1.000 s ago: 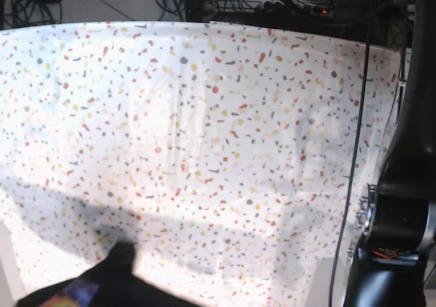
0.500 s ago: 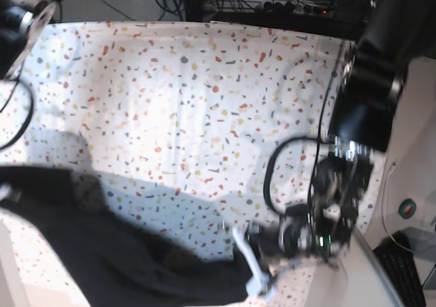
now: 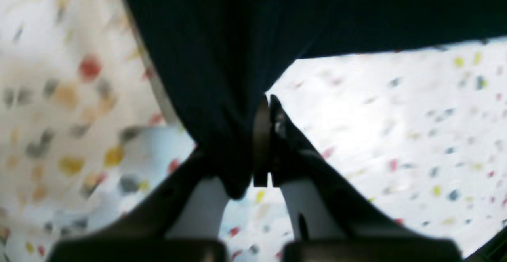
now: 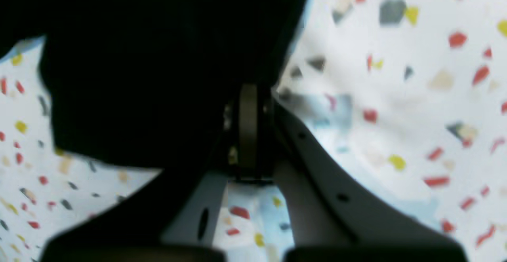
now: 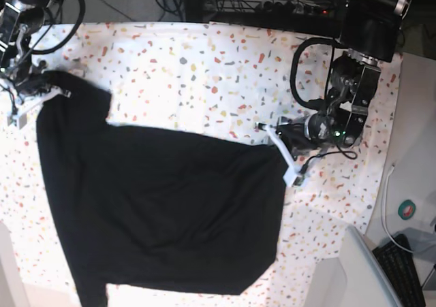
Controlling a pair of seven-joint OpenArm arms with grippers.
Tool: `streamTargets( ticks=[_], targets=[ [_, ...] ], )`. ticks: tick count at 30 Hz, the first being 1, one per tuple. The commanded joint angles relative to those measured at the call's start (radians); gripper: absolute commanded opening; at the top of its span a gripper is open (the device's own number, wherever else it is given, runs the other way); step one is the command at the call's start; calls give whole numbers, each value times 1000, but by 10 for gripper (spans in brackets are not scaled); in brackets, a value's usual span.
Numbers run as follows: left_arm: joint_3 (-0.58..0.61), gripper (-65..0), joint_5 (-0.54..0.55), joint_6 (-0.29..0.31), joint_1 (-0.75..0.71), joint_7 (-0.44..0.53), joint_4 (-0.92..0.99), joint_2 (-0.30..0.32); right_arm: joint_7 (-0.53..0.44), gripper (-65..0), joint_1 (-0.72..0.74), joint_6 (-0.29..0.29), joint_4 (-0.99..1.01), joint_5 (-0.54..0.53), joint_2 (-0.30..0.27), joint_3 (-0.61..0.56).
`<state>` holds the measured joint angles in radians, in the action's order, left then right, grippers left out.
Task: Layout the t-shirt on the table in an organized manner, then fold the t-shirt properly
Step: 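Lift the shirt with both grippers and shake it out flat, then lay the shirt down and stretch its shoulders apart with both grippers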
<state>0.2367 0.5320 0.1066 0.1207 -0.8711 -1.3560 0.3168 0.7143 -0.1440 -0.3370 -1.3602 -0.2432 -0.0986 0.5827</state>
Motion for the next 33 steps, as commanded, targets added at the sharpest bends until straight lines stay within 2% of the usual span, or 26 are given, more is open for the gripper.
streamTargets(
  ticks=[1, 8, 11, 14, 17, 20, 22, 24, 27, 33],
  targets=[
    [-9, -650, 13, 9, 9, 13, -15, 23, -22, -650, 10, -3, -40, -15, -2, 1],
    [-26, -650, 15, 9, -71, 8, -70, 84, -11, -650, -44, -3, -144, -12, 38, 0],
    [-35, -650, 21, 9, -108, 5, -144, 114, 72, -650, -50, -3, -213, -12, 40, 4],
    [-138, -650, 21, 9, -122, -87, -237, 115, 153, -650, -42, -3, -325, -11, 36, 3],
    [-250, -650, 20, 9, -91, -202, -305, 80, 255, -650, -10, -3, -419, -11, 35, 4],
    [-277, -650, 15, 9, -66, -259, -314, 66, 351, -650, 17, -3, -434, -11, 18, 1],
    [-254, -650, 15, 9, -82, -259, -314, 69, 357, -650, 8, -3, -434, -12, 24, 1],
    [-259, -650, 15, 9, -163, -256, -320, 71, 351, -650, -49, -3, -436, -12, 47, 7],
    [-271, -650, 4, 9, -212, -227, -285, 71, 298, -650, -108, -3, -434, -14, 63, 1],
    [-257, -650, -135, 9, -269, -153, -211, 60, 279, -650, -153, -3, -371, -12, 90, 1]
  ],
)
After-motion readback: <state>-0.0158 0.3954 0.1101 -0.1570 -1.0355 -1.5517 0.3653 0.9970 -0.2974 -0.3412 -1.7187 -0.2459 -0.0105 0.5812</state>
